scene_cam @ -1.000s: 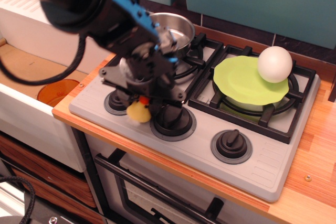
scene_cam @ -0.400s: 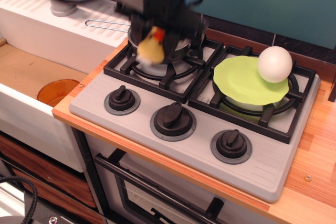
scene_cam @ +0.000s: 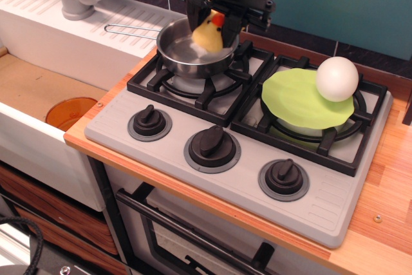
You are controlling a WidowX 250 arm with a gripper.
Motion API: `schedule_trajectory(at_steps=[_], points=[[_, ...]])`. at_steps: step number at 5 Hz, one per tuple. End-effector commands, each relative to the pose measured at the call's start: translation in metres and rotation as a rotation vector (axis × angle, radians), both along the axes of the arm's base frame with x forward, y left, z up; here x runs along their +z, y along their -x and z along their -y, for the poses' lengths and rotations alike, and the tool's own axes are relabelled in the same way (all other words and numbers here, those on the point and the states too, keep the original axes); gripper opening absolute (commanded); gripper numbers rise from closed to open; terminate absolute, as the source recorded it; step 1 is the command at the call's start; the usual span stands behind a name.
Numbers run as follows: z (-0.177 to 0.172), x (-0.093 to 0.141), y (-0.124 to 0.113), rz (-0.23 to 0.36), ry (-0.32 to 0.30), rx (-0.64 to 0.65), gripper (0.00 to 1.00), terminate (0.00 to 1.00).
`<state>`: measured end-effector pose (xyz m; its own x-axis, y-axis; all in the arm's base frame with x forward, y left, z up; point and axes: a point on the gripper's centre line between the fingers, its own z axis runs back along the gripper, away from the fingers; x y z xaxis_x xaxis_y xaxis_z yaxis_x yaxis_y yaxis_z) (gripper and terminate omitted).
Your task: Put egg on plate and stuffedduck in pot or pan on stove
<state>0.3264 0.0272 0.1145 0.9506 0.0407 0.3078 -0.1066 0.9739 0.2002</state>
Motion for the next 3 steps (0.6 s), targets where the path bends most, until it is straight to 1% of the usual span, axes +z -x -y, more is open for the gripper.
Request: schedule_trajectory(at_steps=[1,2,3], points=[[-0.016,0.002,-0.034,0.073,-0.009,-0.021,0.0,0.0],[-0.019,-0.008,-0.036,0.079,0.004,-0.019,0.0,0.0],[-0.017,-0.019,-0.033,0.085,0.015,-0.018,1.0,0.0]])
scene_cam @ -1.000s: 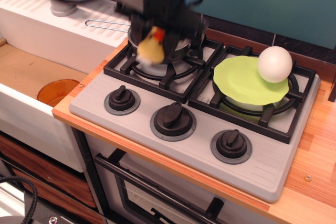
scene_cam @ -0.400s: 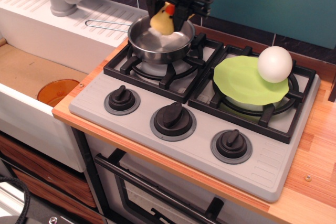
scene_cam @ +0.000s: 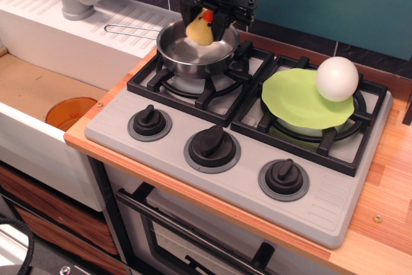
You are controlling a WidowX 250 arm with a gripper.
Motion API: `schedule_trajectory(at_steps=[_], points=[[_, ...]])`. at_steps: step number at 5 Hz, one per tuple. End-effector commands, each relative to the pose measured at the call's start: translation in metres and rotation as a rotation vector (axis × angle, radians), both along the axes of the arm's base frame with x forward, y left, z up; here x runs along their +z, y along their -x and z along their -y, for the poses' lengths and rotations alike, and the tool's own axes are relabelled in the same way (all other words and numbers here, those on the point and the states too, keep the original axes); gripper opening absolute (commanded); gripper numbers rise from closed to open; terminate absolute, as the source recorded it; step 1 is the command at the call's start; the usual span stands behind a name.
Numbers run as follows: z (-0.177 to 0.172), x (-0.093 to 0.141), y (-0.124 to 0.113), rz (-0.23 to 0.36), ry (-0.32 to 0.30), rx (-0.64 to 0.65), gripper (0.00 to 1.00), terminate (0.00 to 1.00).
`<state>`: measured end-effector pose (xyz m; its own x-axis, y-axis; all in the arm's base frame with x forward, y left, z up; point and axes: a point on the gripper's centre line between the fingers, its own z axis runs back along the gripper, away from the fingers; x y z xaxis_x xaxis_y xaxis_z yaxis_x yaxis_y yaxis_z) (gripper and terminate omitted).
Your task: Put egg on plate and stuffedduck in pot or pan on stove
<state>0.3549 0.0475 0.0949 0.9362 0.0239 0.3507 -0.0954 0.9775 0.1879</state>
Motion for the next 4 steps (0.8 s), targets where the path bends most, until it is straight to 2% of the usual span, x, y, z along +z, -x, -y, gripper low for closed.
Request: schedule_trajectory(at_steps=[1,4], points=[[0.005,-0.001,0.0,0.037,0.009,-0.004,1.0,0.0],[0.023,0.024,0.012,0.002,0.007,0.006,1.0,0.0]])
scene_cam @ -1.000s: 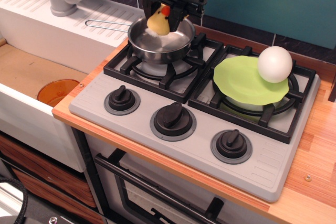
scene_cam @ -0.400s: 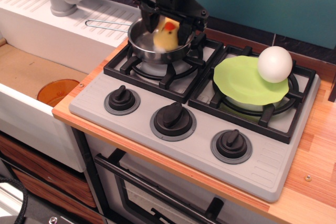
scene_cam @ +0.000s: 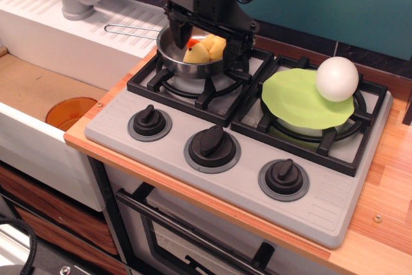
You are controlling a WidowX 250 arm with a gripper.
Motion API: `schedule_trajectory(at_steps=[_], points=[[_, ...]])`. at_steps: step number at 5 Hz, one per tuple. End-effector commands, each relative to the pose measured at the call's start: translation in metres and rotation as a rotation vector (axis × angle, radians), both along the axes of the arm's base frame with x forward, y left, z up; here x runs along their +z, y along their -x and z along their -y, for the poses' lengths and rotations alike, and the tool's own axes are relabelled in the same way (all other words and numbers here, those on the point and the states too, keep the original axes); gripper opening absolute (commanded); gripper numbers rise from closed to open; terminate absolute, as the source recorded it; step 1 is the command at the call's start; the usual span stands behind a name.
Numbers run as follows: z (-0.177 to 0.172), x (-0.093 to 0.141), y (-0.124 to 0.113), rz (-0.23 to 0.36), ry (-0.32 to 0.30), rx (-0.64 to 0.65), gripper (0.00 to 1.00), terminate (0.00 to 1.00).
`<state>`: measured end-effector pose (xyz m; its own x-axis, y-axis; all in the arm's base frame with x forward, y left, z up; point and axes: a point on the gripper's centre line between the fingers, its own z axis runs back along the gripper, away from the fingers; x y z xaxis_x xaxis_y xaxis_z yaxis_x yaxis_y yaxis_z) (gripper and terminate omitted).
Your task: Put egg on plate and stuffedduck in pot or pan on stove
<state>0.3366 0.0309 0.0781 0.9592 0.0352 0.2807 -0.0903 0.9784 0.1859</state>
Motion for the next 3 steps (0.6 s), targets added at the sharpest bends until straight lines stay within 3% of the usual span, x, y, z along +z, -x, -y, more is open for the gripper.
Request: schedule_trajectory(at_steps=[1,3], points=[[0.017,0.048,0.001,0.069,-0.008,0.015,1.0,0.0],[0.052,0.054,0.017,0.068,-0.011,0.049,1.0,0.0]])
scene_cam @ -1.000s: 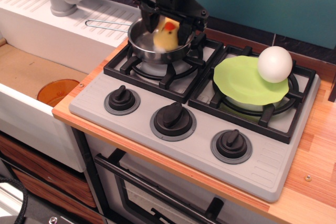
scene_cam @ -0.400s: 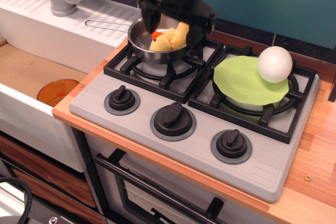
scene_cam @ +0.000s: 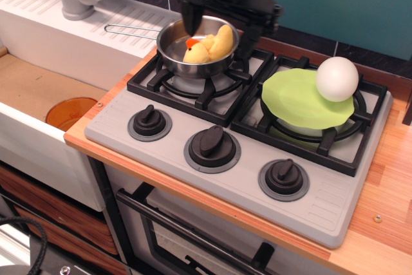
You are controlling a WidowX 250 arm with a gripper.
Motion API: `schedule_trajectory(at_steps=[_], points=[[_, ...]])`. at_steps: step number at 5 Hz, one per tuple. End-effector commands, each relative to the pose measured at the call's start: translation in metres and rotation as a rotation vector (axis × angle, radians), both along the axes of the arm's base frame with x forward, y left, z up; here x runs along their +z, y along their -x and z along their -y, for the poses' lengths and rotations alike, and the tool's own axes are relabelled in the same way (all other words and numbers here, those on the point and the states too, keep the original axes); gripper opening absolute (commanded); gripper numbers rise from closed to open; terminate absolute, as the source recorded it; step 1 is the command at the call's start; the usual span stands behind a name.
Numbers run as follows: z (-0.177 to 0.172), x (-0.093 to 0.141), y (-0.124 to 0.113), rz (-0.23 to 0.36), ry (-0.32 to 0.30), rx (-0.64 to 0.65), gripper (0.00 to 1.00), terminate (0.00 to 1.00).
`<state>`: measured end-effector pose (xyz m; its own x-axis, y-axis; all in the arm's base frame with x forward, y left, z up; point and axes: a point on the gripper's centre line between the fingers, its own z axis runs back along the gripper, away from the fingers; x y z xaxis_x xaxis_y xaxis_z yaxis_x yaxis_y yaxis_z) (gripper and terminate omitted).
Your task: Put egg on plate and stuffedduck in pot or pan on stove
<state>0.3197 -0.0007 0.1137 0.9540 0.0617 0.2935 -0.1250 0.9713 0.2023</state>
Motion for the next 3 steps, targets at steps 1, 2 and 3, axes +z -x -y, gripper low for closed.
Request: schedule_trajectory(at_steps=[1,2,3], points=[[0.031,0.018,0.004,0.054,0.009,0.023,1.0,0.0],[0.033,0.013,0.002,0.064,0.047,0.028,1.0,0.0],[0.03,0.007,-0.001,0.078,0.065,0.01,1.0,1.0]])
